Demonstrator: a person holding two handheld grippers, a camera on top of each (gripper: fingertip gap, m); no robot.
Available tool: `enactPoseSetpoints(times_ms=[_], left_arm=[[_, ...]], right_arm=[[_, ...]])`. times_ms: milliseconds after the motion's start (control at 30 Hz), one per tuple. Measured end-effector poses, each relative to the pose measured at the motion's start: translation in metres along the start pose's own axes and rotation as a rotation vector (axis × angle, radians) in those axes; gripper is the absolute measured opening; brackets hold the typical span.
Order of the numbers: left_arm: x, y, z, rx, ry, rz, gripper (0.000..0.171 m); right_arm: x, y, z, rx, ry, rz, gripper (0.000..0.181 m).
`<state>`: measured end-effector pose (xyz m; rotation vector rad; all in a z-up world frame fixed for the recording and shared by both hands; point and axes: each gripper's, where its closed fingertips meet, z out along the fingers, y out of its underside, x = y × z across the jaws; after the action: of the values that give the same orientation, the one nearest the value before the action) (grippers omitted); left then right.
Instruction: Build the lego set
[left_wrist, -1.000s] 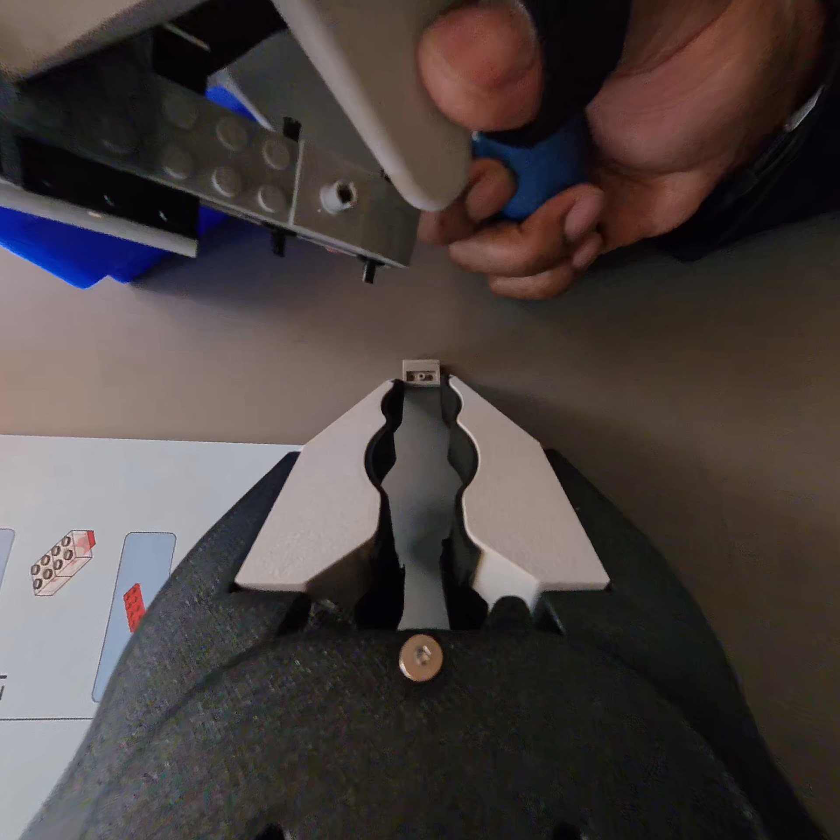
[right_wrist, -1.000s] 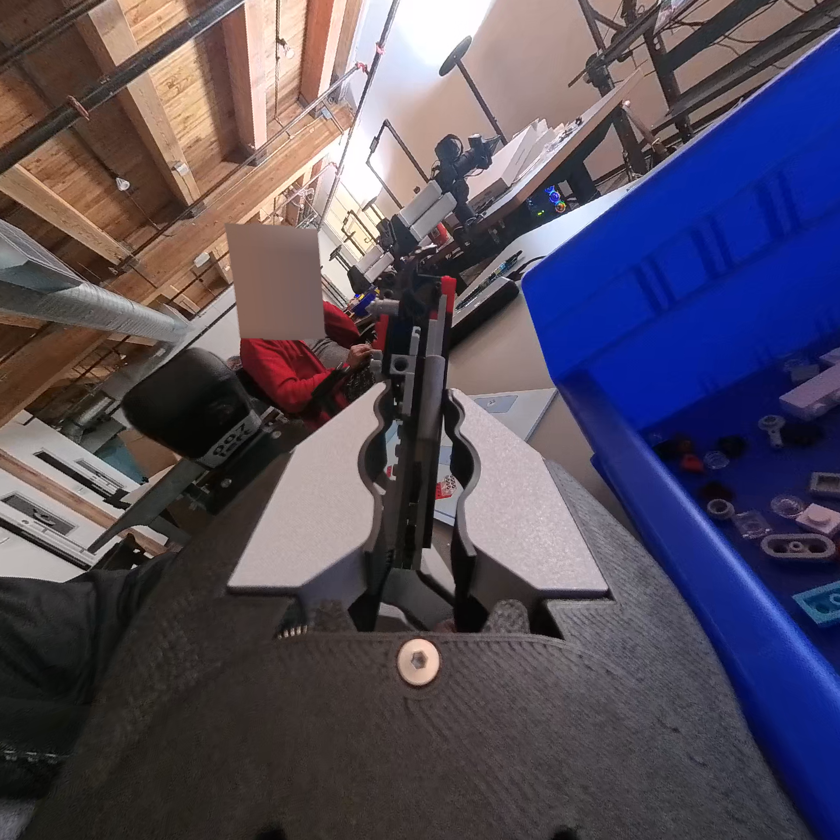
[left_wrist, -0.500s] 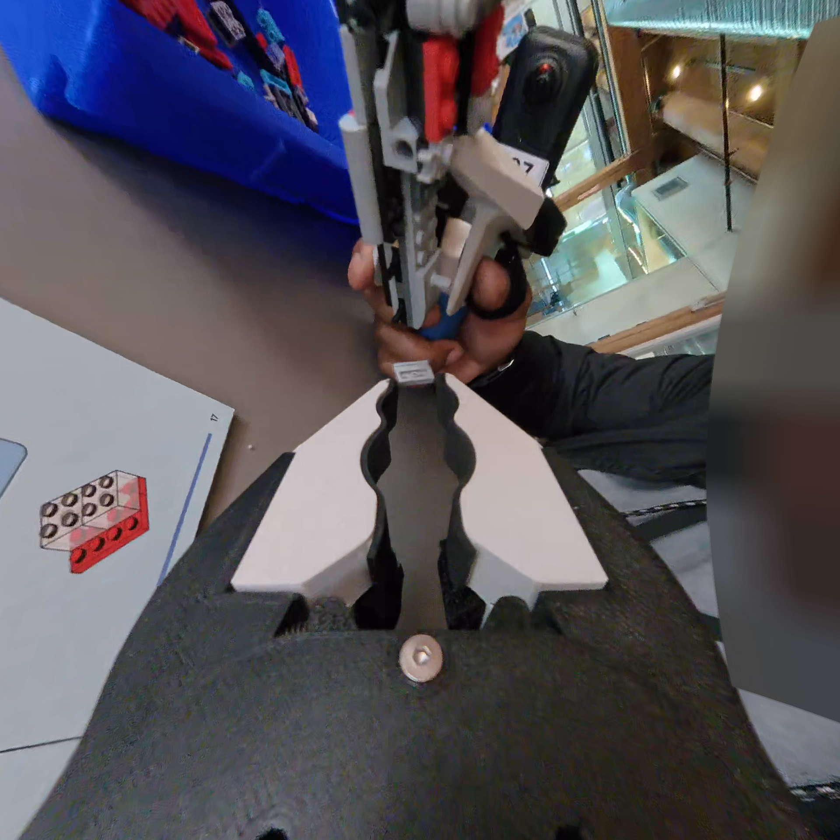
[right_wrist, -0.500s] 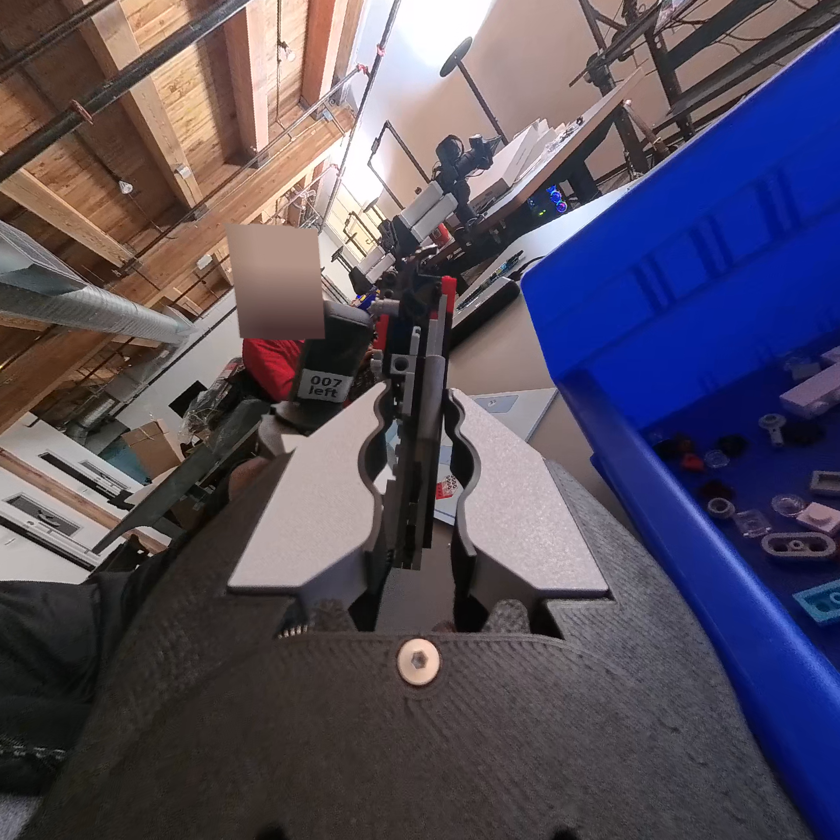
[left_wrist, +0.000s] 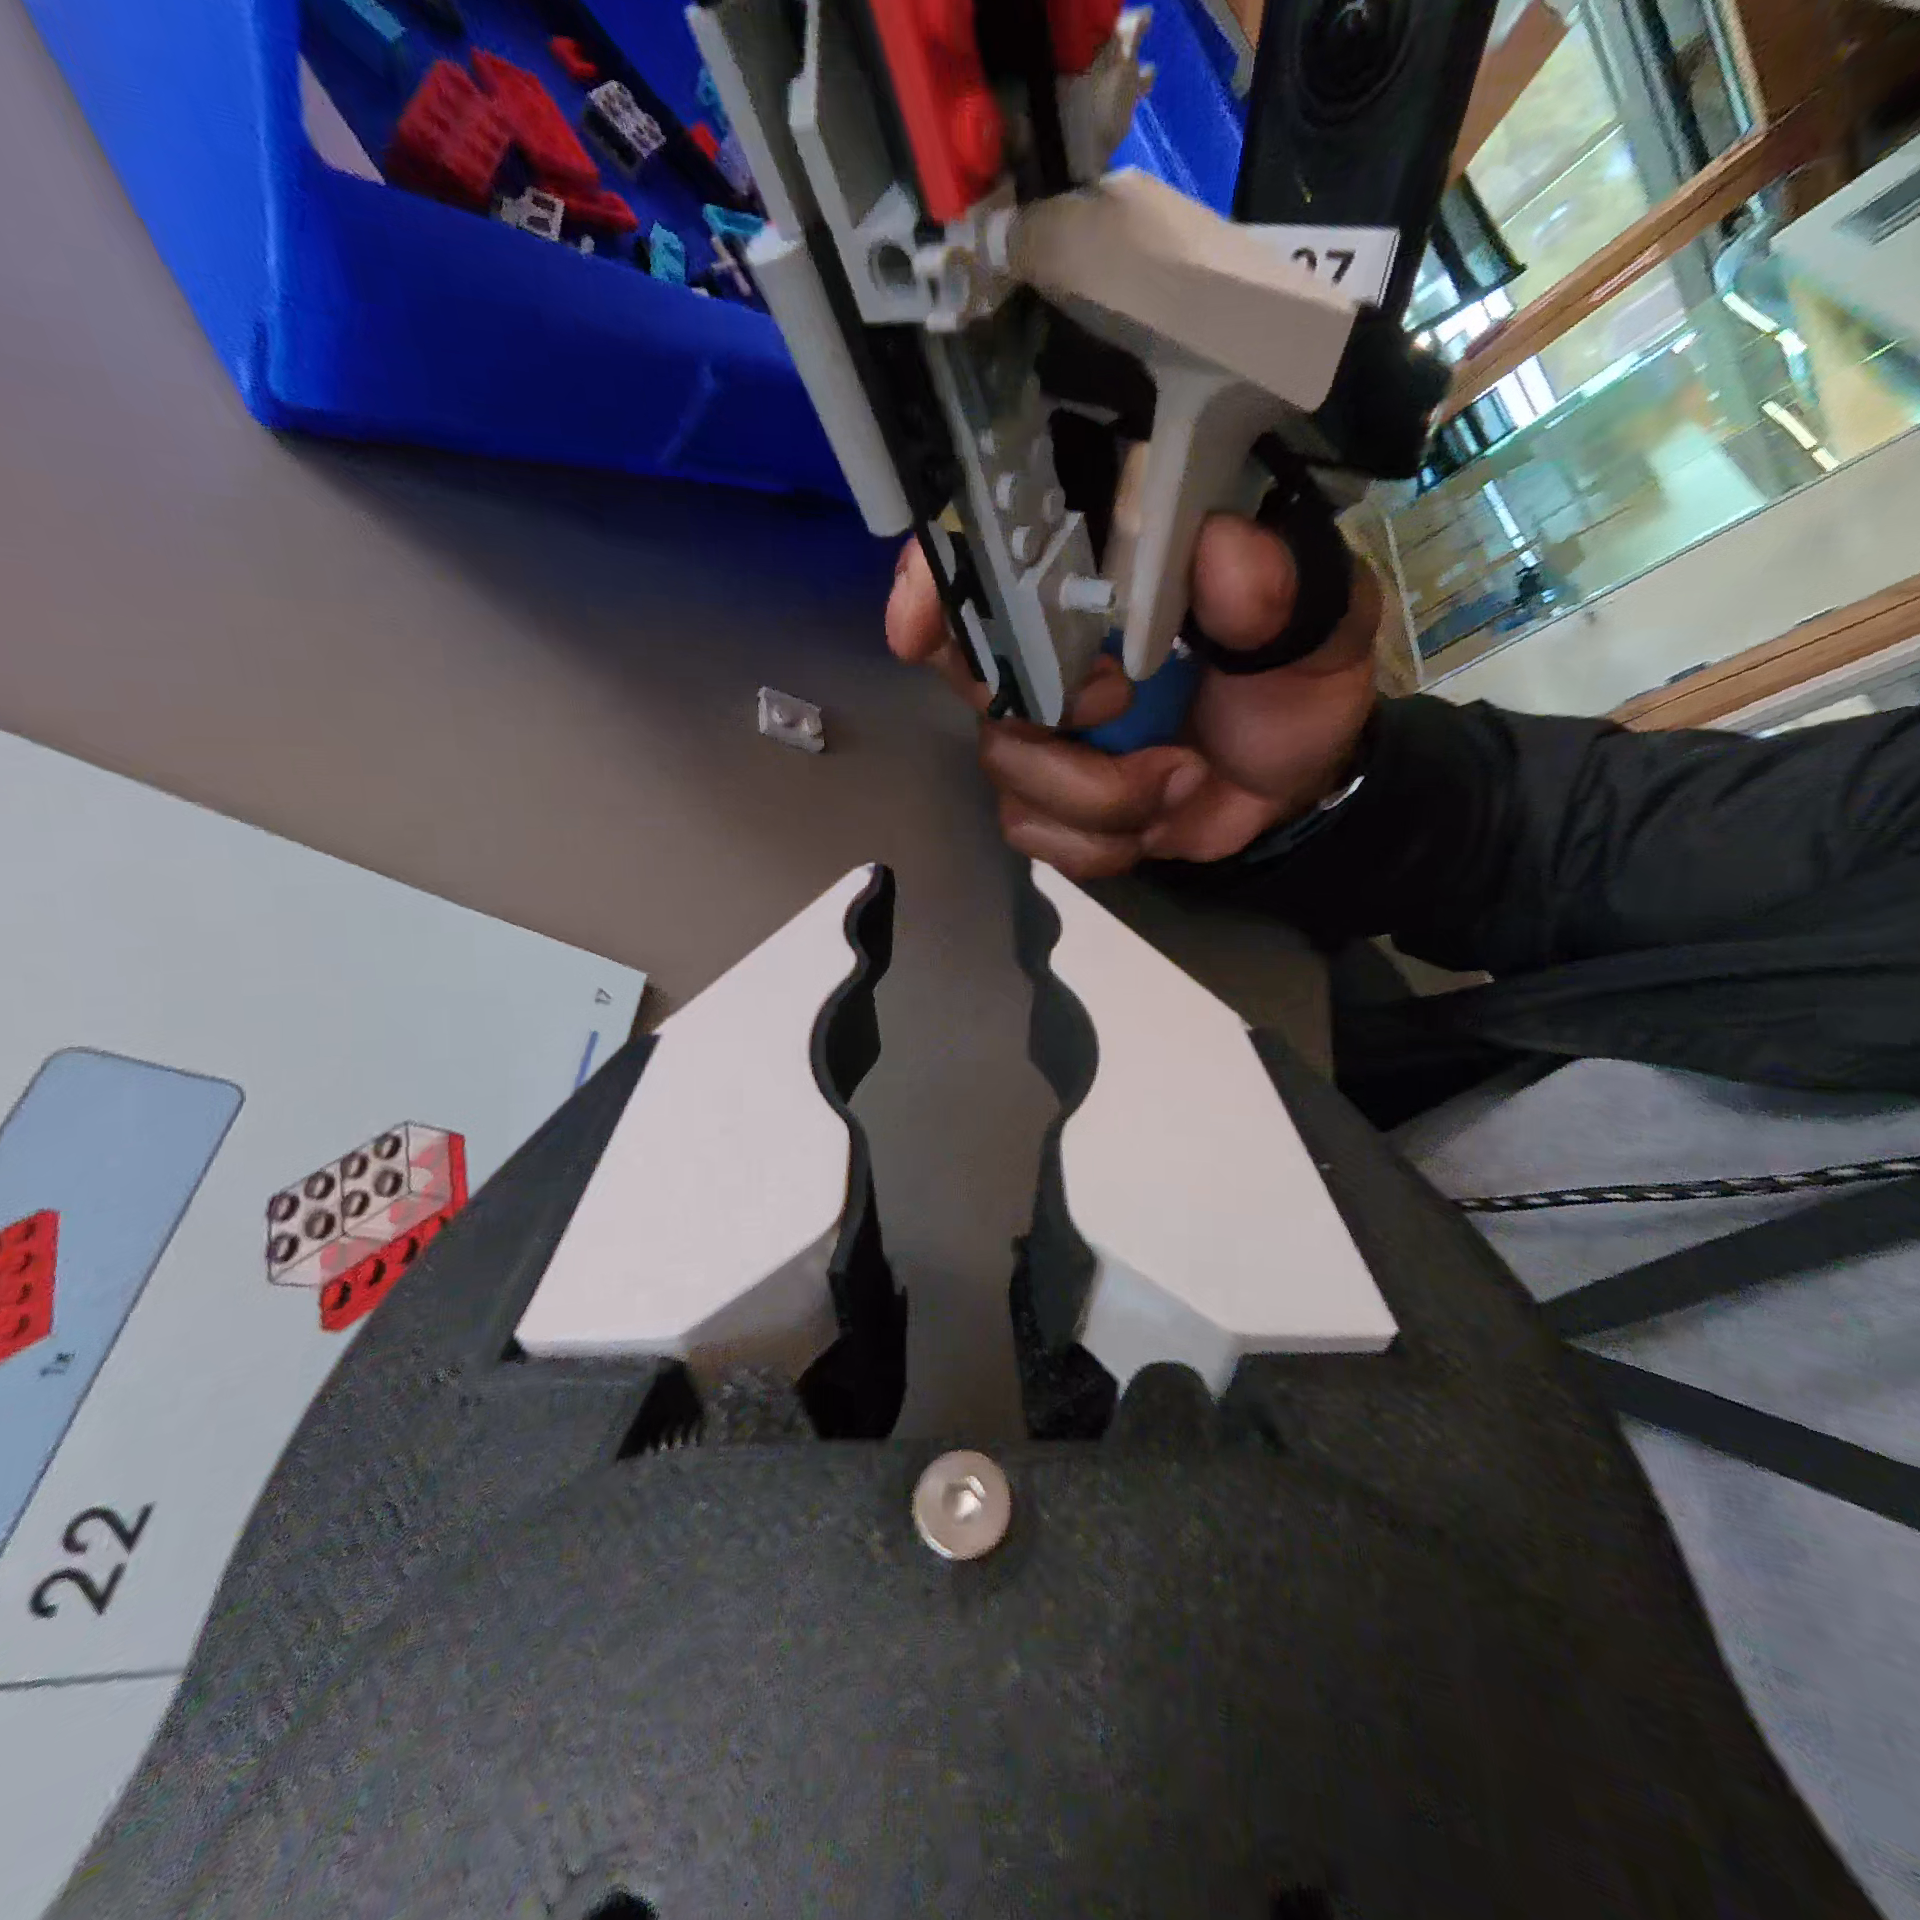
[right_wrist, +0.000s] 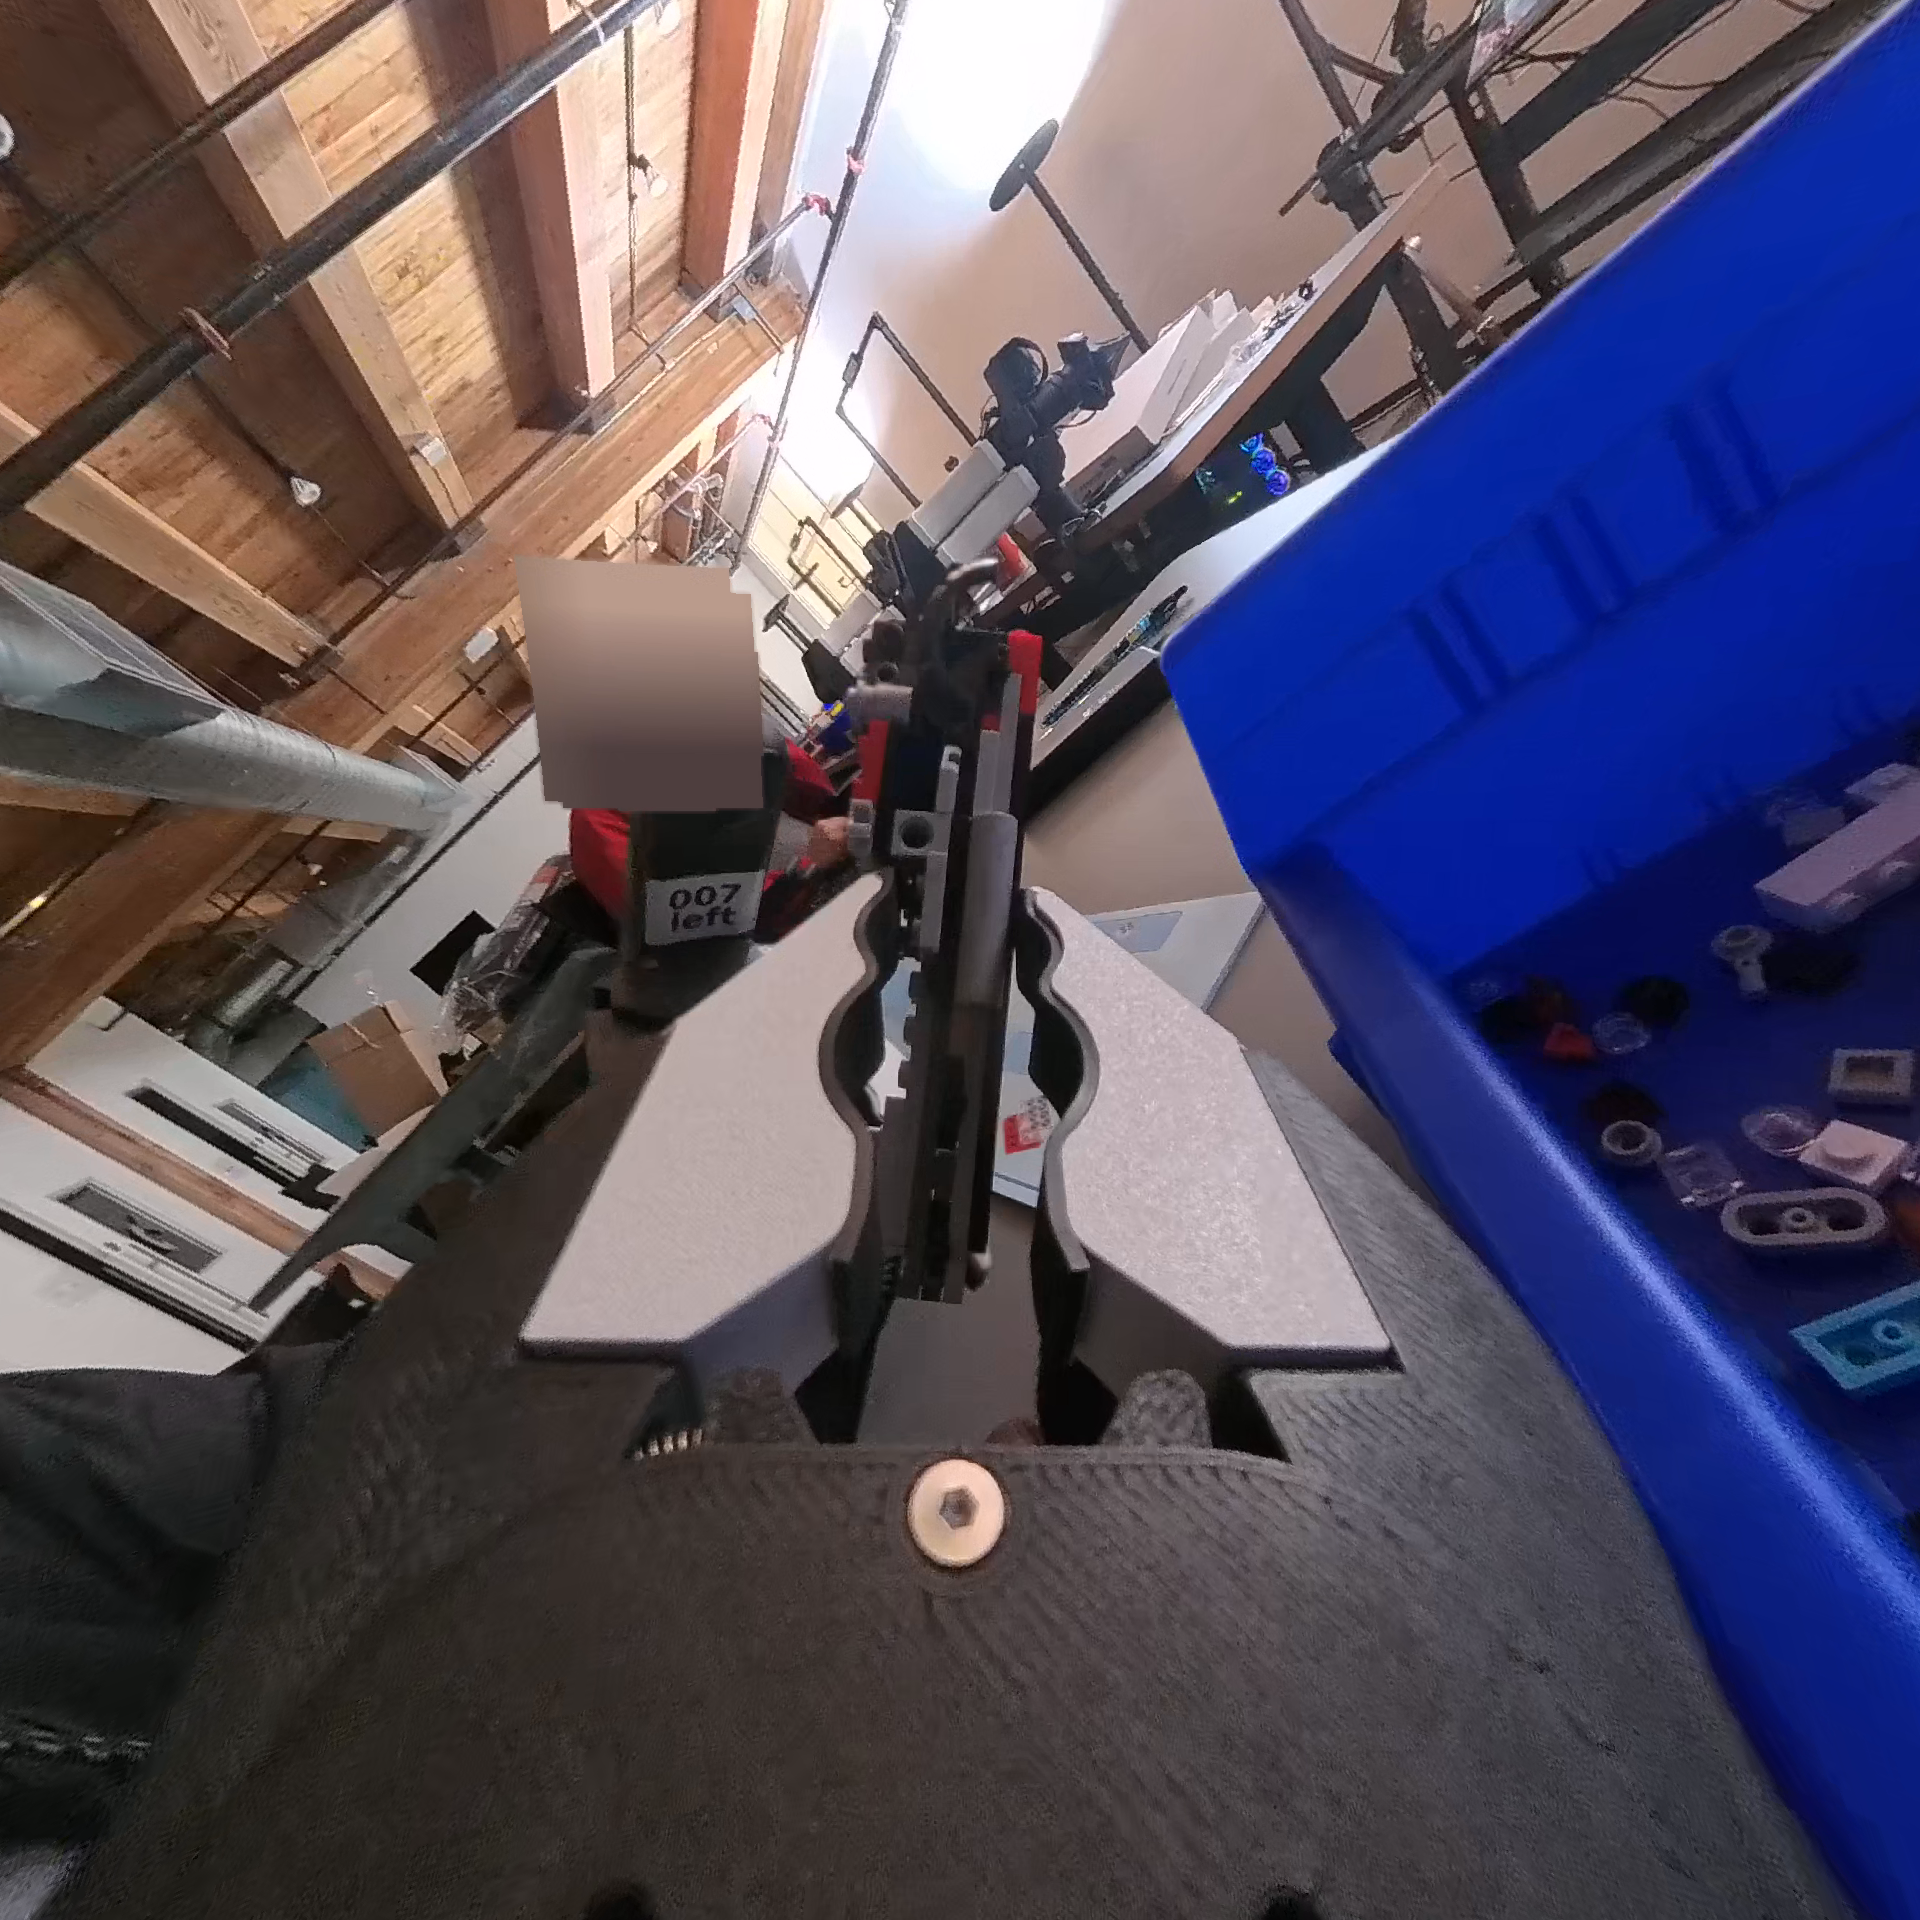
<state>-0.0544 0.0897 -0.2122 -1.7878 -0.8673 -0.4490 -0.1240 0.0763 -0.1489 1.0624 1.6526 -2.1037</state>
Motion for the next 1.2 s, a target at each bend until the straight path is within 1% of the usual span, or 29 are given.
enactPoseSetpoints(times_ms=[67,233,400,567,700,800,867,900,1067,1200], left_arm=[[-0.003,-0.001,0.005,0.005,-0.036,0.046,0.024],[-0.022,-0.01,0.017,0.003,-0.2,0.162,0.028],[-0.035,-0.01,0.042,-0.108,-0.34,0.282,0.029],[-0.04,-0.013,0.055,-0.142,-0.411,0.337,0.034],[-0.033,-0.008,0.058,-0.166,-0.386,0.343,0.035],[-0.019,0.003,0.06,-0.193,-0.311,0.336,0.035],[-0.006,0.011,0.062,-0.205,-0.222,0.326,0.035],[-0.004,0.013,0.062,-0.203,-0.203,0.327,0.034],[-0.018,-0.007,0.05,-0.126,-0.298,0.384,0.035],[-0.023,-0.004,0.058,-0.171,-0.319,0.418,0.038]], right_arm=[[-0.005,-0.004,-0.001,0.006,-0.012,0.0,0.022],[-0.018,-0.022,-0.008,0.037,-0.005,-0.045,0.021],[-0.018,-0.039,-0.017,0.085,0.003,-0.049,0.022],[-0.015,-0.039,-0.017,0.086,0.011,-0.042,0.022],[-0.015,-0.041,-0.018,0.091,0.011,-0.041,0.022],[-0.014,-0.044,-0.02,0.101,0.013,-0.042,0.022],[-0.014,-0.046,-0.021,0.108,0.016,-0.045,0.022],[-0.014,-0.047,-0.021,0.109,0.016,-0.046,0.022],[-0.013,-0.046,-0.021,0.107,0.016,-0.044,0.022],[-0.014,-0.044,-0.02,0.102,0.011,-0.044,0.022]])
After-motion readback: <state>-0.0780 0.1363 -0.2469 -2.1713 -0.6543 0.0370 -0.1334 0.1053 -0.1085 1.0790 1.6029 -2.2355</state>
